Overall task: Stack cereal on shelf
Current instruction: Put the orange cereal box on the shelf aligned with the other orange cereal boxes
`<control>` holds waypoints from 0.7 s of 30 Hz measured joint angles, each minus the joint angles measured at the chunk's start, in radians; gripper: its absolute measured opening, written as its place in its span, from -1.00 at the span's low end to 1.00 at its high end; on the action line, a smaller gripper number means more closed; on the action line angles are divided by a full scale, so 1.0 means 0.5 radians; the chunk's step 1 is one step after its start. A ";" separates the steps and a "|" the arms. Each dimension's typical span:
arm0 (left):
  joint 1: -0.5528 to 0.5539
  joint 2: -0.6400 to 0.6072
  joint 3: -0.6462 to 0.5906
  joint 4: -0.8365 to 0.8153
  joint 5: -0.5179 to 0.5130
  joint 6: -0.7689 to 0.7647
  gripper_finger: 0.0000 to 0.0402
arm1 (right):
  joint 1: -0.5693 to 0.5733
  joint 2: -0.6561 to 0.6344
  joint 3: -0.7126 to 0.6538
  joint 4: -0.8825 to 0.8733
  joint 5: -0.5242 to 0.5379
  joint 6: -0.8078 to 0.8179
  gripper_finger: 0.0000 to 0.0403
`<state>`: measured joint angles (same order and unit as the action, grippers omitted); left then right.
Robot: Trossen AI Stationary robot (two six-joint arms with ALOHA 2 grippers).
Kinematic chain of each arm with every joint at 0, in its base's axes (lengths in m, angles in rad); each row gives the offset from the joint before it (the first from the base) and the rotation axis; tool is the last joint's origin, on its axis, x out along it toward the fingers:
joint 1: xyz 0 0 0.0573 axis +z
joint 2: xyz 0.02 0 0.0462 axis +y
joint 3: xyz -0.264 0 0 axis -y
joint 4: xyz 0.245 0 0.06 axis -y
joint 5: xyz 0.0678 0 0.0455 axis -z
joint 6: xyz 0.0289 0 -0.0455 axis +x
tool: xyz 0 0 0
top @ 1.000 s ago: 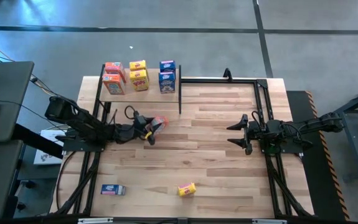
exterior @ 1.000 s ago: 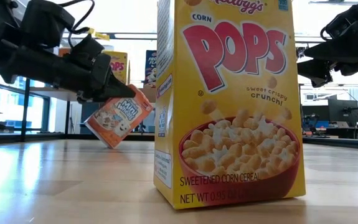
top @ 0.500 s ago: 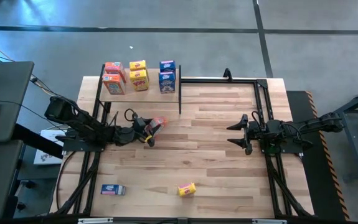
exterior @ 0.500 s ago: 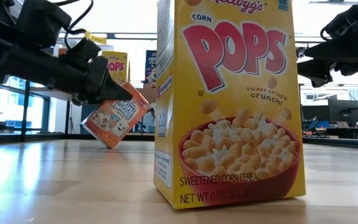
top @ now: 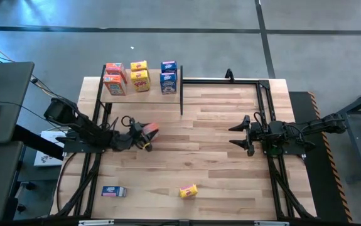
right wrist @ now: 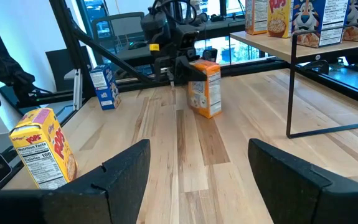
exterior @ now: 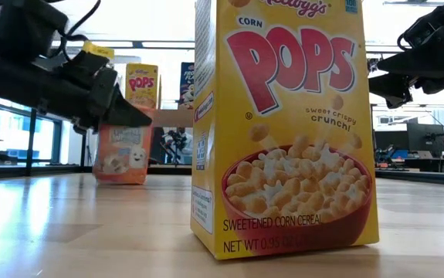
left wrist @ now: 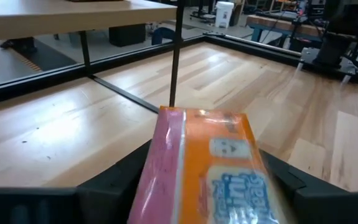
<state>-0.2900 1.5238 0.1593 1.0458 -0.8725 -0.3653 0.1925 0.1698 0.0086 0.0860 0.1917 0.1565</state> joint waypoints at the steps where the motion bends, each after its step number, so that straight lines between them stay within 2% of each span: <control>1: -0.015 0.000 0.000 -0.002 -0.020 0.000 -0.02 | 0.000 0.000 0.000 0.000 0.000 0.000 0.31; 12: -0.147 -0.004 0.000 0.010 -0.113 0.000 -0.02 | 0.000 0.000 0.000 0.000 -0.001 0.000 0.31; 21: -0.196 -0.144 0.000 -0.010 -0.165 0.113 -0.02 | 0.000 0.000 -0.001 0.000 0.000 0.000 0.31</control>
<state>-0.3882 1.4516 0.1593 1.0406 -0.9550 -0.3086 0.1925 0.1696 0.0082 0.0860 0.1915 0.1564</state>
